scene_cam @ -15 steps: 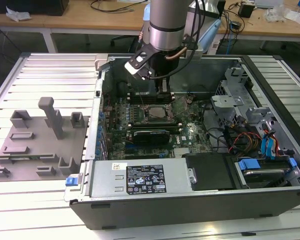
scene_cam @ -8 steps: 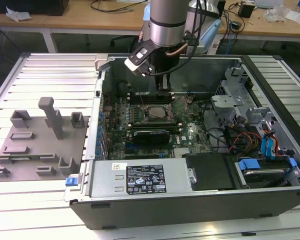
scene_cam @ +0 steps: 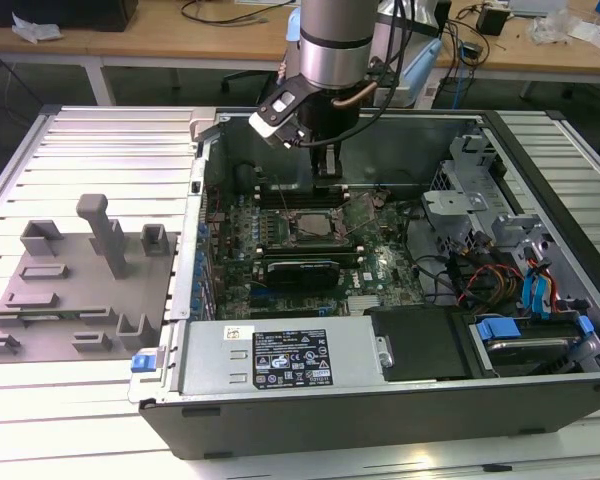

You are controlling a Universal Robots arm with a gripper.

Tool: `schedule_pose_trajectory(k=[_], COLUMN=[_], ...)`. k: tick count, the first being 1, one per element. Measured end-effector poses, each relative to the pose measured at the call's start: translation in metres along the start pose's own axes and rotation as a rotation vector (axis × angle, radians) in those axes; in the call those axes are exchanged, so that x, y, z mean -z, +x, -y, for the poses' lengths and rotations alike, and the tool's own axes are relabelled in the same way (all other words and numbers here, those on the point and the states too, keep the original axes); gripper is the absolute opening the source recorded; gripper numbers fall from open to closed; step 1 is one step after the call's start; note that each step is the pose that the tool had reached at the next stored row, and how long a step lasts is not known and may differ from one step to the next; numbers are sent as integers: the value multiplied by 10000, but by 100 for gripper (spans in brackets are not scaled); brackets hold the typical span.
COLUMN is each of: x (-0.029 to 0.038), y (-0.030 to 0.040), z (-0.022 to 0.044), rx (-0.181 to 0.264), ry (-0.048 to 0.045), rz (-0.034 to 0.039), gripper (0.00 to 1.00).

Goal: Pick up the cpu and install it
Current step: 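Close the cpu cover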

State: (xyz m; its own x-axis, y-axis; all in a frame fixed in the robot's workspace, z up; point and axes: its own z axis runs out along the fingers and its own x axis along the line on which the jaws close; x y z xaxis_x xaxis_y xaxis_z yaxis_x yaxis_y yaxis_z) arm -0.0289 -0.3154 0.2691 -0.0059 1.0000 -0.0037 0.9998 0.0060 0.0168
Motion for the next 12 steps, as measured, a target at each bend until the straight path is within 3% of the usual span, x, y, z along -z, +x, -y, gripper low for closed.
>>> schedule_pose_trajectory(k=[9, 12], x=[20, 21], y=[0, -1], z=[-2, -40], rx=[-1, 0], ry=[0, 1], rz=[0, 2], gripper=[11, 11])
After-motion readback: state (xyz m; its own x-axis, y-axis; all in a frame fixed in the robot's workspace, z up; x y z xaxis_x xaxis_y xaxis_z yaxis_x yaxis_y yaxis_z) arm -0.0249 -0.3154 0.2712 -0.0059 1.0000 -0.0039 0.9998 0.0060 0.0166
